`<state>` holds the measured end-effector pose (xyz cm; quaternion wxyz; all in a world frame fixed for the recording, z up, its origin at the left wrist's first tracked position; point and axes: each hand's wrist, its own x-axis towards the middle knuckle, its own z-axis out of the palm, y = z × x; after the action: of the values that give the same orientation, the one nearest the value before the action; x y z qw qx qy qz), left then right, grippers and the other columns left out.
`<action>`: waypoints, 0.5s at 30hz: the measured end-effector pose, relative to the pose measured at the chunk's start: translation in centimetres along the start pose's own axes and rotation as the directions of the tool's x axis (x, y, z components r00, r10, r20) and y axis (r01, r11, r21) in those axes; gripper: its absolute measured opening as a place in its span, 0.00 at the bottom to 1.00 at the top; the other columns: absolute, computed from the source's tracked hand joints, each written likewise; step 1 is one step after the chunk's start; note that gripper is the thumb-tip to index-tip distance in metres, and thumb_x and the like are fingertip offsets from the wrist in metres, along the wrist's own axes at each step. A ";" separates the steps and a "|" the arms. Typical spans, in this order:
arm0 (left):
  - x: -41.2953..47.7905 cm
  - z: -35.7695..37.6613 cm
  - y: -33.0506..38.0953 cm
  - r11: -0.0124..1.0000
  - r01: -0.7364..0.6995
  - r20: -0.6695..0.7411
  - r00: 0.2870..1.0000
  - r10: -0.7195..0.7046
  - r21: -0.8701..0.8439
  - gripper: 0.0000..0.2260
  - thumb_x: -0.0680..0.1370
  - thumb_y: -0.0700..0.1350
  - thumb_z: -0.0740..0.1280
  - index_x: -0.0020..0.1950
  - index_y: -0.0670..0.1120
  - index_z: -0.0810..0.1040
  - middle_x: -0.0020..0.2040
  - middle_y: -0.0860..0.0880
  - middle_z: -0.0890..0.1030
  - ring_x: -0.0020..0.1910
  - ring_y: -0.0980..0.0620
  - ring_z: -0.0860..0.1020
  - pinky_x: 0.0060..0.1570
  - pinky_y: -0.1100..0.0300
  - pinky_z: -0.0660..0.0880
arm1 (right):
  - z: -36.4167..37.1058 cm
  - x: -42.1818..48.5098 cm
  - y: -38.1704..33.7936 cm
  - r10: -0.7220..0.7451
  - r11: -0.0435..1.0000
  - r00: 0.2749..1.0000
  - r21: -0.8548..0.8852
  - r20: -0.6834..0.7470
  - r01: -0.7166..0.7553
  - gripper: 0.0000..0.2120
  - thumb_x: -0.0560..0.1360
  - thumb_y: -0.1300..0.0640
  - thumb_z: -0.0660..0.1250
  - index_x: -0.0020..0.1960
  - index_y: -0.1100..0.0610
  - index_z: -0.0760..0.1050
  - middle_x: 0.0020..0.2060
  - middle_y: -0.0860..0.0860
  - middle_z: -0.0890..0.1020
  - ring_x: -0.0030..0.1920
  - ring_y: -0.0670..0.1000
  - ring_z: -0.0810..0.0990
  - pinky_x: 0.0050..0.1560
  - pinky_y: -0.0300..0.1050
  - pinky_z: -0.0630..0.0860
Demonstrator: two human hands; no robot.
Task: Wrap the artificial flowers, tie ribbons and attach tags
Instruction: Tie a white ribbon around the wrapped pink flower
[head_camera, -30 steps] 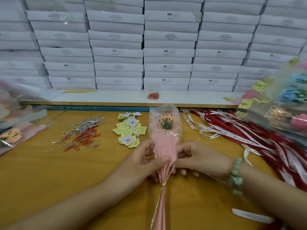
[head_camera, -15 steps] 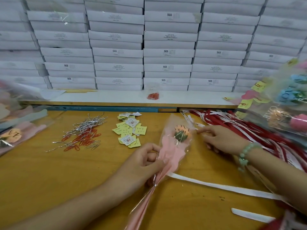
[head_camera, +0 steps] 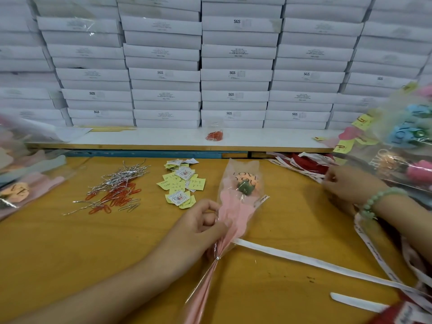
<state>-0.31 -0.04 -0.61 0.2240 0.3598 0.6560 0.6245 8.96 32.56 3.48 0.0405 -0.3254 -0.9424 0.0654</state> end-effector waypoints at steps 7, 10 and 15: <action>-0.2 -0.2 -0.2 1.000 -0.006 -0.045 0.999 0.006 0.004 0.07 0.78 0.43 0.67 0.53 0.42 0.74 0.33 0.46 0.78 0.28 0.54 0.72 0.29 0.67 0.69 | -2.2 -6.6 -9.0 -0.544 0.838 0.567 0.433 0.618 0.332 0.16 0.71 0.41 0.70 0.50 0.52 0.78 0.38 0.41 0.82 0.39 0.37 0.79 0.39 0.31 0.73; -0.2 -0.1 -0.1 1.000 0.002 -0.032 0.999 -0.002 0.004 0.07 0.78 0.43 0.67 0.52 0.42 0.74 0.31 0.49 0.78 0.27 0.57 0.73 0.28 0.68 0.69 | -1.0 -7.7 -10.7 -0.648 0.760 0.541 0.412 0.536 0.502 0.06 0.74 0.51 0.71 0.46 0.52 0.77 0.30 0.36 0.78 0.32 0.36 0.75 0.34 0.27 0.70; -0.1 -0.6 0.6 0.986 0.005 -0.040 0.999 0.001 0.168 0.14 0.74 0.55 0.65 0.50 0.45 0.74 0.30 0.53 0.75 0.24 0.59 0.71 0.26 0.67 0.68 | 0.4 -7.5 -11.0 -0.680 0.716 0.533 0.614 0.504 0.333 0.05 0.80 0.60 0.63 0.45 0.57 0.74 0.35 0.48 0.80 0.33 0.41 0.78 0.35 0.32 0.73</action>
<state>-0.57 -0.55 0.04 0.1805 0.3643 0.7109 0.5738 8.07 19.31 4.49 -0.2293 0.0416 -0.8943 0.3821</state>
